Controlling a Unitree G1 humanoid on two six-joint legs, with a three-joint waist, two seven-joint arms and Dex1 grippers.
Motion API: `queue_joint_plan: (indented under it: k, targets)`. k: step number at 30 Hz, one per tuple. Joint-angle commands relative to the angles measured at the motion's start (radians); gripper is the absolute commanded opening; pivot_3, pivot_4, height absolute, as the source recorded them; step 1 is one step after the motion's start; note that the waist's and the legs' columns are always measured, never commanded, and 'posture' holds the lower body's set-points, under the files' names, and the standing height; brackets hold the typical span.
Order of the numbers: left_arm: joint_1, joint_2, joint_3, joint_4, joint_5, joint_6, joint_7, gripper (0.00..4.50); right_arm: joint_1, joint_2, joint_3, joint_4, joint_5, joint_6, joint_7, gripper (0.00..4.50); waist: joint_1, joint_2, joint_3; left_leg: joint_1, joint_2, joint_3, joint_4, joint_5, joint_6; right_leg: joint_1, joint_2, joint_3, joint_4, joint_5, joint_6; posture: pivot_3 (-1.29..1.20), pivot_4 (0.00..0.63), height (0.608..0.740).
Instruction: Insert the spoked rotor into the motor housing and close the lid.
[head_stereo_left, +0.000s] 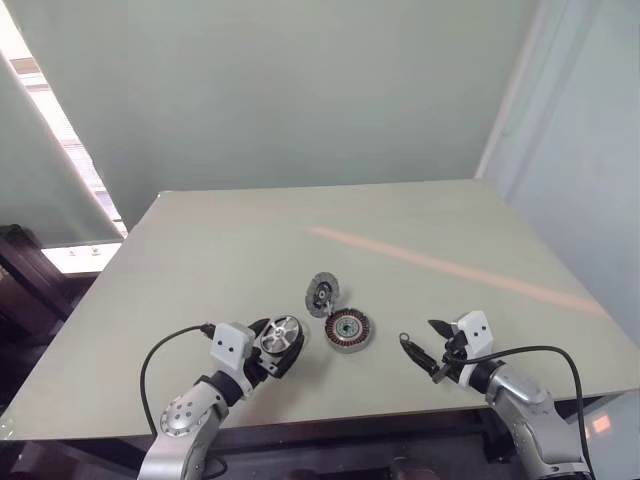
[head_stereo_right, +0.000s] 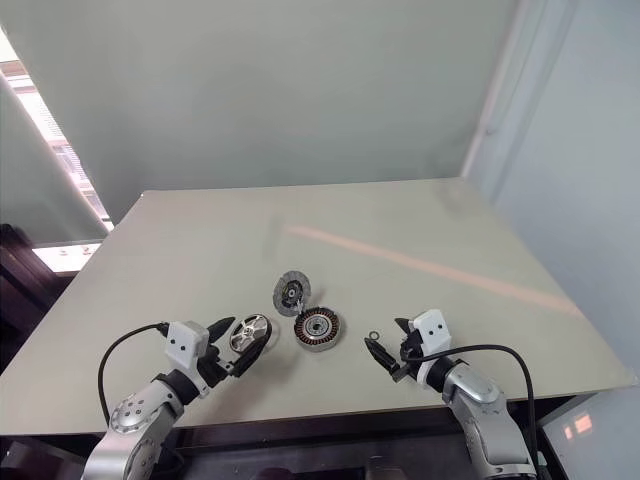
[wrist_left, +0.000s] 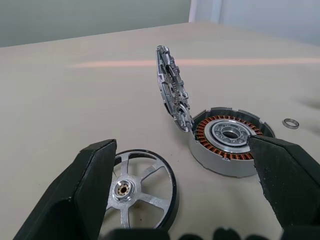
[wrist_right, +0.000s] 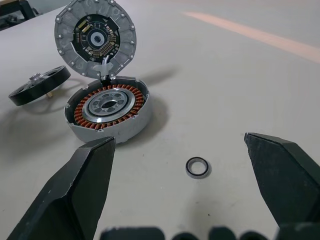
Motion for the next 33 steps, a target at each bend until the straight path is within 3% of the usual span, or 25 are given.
queue_joint_plan:
  k: [1, 10, 22, 33]
  targets:
    - [-0.018, 0.006, 0.012, -0.042, -0.011, -0.010, -0.004, 4.47, -0.021, 0.002, -0.018, -0.021, 0.018, -0.024, 0.000, 4.50, 0.000, 0.000, 0.000, 0.000, 0.000, 0.000, 0.000, 0.000, 0.000, 0.000, 0.000, 0.000, 0.000, 0.000, 0.000, 0.00, 0.000, 0.740]
    - [0.008, -0.004, 0.015, -0.066, -0.021, -0.010, 0.001, 4.47, -0.046, 0.030, -0.008, -0.002, 0.015, -0.021, -0.011, 4.50, 0.000, 0.000, 0.000, 0.000, 0.000, 0.000, 0.000, 0.000, 0.000, 0.000, 0.000, 0.000, 0.000, 0.000, 0.000, 0.00, 0.000, 0.740]
    - [0.022, 0.008, -0.013, -0.084, -0.026, 0.027, -0.039, 4.47, -0.017, 0.015, 0.007, -0.135, 0.004, 0.250, -0.135, 4.50, 0.000, 0.000, 0.000, 0.000, 0.000, 0.000, 0.000, 0.000, 0.000, 0.000, 0.000, 0.000, 0.000, 0.000, 0.000, 0.00, 0.000, 0.740]
    - [-0.010, 0.018, -0.046, -0.071, -0.015, 0.053, -0.085, 4.47, -0.069, 0.016, 0.044, -0.015, -0.077, 0.175, -0.150, 4.50, 0.000, 0.000, 0.000, 0.000, 0.000, 0.001, 0.000, 0.000, 0.000, -0.001, 0.000, 0.000, 0.000, 0.000, 0.000, 0.00, 0.000, 0.740]
